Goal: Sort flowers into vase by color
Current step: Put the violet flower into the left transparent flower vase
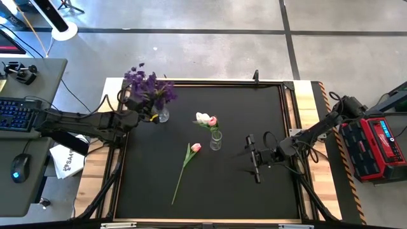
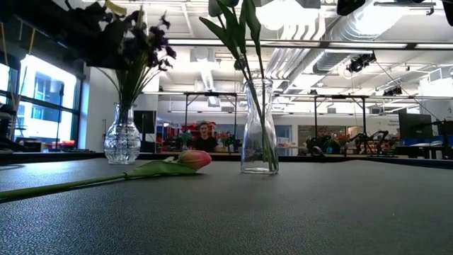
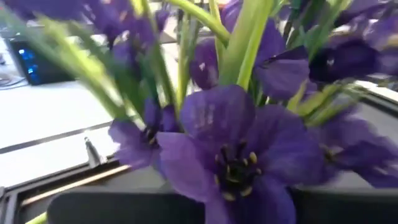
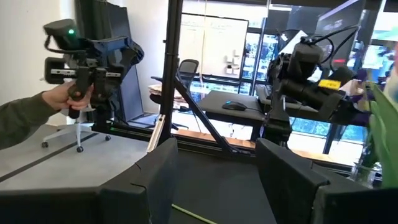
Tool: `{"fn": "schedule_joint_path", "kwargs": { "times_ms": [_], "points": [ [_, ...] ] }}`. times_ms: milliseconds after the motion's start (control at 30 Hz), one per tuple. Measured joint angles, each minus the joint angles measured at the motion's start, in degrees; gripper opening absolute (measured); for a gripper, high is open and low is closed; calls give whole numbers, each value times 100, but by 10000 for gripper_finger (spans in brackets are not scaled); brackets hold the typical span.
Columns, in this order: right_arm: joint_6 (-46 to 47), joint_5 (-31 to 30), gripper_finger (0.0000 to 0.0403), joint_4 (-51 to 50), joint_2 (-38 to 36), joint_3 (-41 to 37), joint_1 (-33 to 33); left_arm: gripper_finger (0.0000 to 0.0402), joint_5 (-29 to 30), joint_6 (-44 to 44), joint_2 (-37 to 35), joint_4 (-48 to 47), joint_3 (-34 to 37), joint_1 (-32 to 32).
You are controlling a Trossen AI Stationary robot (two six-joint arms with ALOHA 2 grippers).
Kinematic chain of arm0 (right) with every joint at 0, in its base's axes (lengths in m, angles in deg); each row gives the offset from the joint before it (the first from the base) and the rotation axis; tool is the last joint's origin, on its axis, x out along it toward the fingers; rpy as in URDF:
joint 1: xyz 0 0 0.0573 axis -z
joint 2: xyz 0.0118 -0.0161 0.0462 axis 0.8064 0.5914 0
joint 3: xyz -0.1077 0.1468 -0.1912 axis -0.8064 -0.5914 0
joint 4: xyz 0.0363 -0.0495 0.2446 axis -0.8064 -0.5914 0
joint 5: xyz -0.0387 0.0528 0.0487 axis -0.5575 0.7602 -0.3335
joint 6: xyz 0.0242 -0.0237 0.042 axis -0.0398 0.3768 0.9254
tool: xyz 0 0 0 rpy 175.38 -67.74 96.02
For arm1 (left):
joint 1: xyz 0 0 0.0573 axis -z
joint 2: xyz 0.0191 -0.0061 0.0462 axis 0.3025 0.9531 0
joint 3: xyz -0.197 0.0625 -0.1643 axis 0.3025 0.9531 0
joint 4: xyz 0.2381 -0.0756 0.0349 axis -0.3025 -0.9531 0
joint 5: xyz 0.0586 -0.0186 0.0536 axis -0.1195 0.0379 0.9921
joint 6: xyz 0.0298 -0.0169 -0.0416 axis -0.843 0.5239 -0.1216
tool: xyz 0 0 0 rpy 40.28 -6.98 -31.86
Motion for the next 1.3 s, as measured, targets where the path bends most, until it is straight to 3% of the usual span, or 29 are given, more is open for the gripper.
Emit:
{"fn": "schedule_joint_path", "kwargs": {
  "times_ms": [567,900,1067,1300],
  "points": [
    [0,-232,200,-2,0,0,2,14,178,423,381,-207,-11,2],
    [0,-234,200,-2,0,0,2,81,-921,279,-219,-276,1,2],
    [1,-234,200,-2,0,0,2,103,-1496,596,-483,-1358,-528,2],
    [0,-234,200,0,0,0,2,106,-1744,1173,-517,-3011,-1404,2]
  ]
}}
